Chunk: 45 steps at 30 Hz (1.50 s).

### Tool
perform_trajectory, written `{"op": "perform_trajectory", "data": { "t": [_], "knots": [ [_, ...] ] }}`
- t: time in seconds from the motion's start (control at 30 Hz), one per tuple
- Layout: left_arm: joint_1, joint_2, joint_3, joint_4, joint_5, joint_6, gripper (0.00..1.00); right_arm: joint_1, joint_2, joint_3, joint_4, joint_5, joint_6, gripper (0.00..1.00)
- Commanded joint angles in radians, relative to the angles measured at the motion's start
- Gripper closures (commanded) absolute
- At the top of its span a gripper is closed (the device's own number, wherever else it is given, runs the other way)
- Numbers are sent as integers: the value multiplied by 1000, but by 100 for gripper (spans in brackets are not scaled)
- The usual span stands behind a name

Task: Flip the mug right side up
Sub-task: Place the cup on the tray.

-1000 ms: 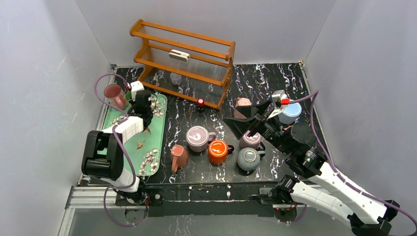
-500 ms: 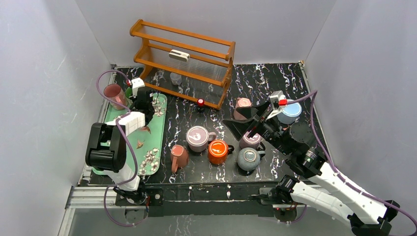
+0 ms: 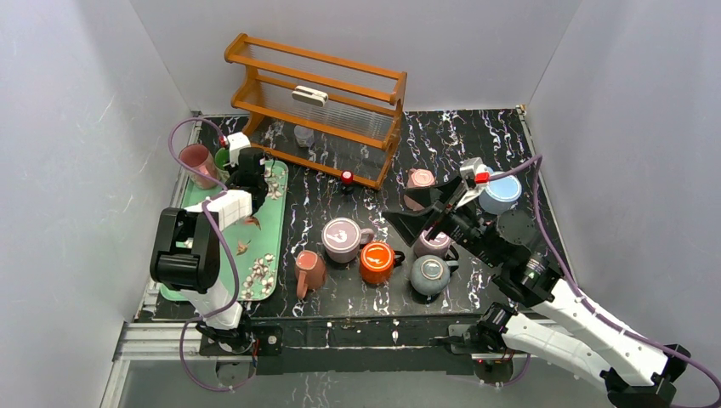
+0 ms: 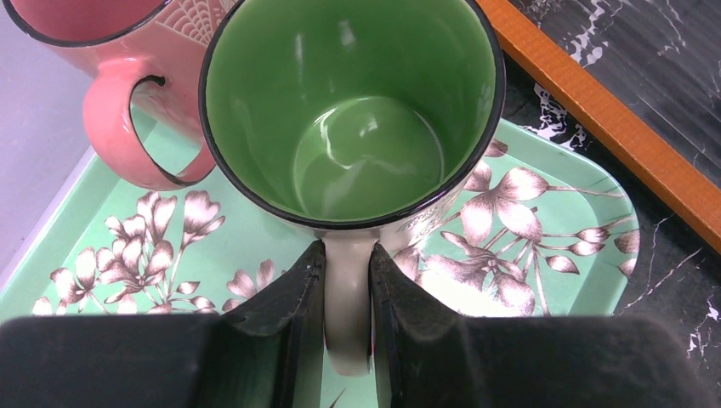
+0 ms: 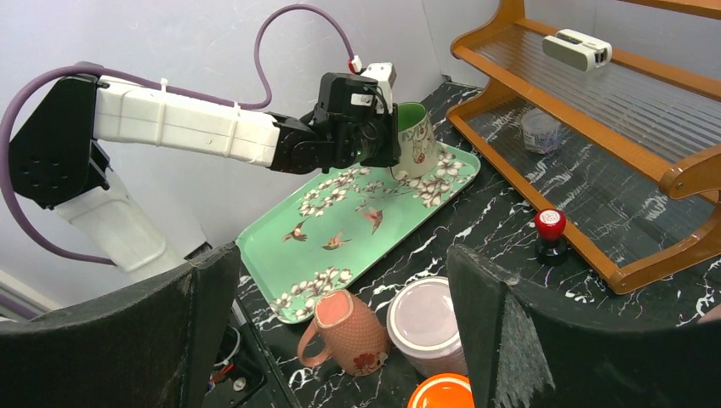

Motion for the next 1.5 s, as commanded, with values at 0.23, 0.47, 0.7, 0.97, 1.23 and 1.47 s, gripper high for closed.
{"op": "perform_trajectory", "data": {
  "t": [0.23,0.47,0.7,0.97,1.23,1.47],
  "knots": [
    [11,-20,76,12,-82,14,61,-2,-19,15,-2,-13,-3,1],
    [11,-78,135,-112,-14,-40,49,-2,-8,33,-94,87,14,1],
    [11,-196,191,-272,206,-97,33,-3,32,66,-205,191,45,1],
    [9,-313,249,-479,496,-115,5,-3,78,85,-361,317,91,1],
    [1,-429,195,-545,839,-190,2,-3,126,122,-606,382,248,1],
    [-8,-524,53,-510,1000,-182,2,-3,165,87,-653,292,227,1]
  ]
}}
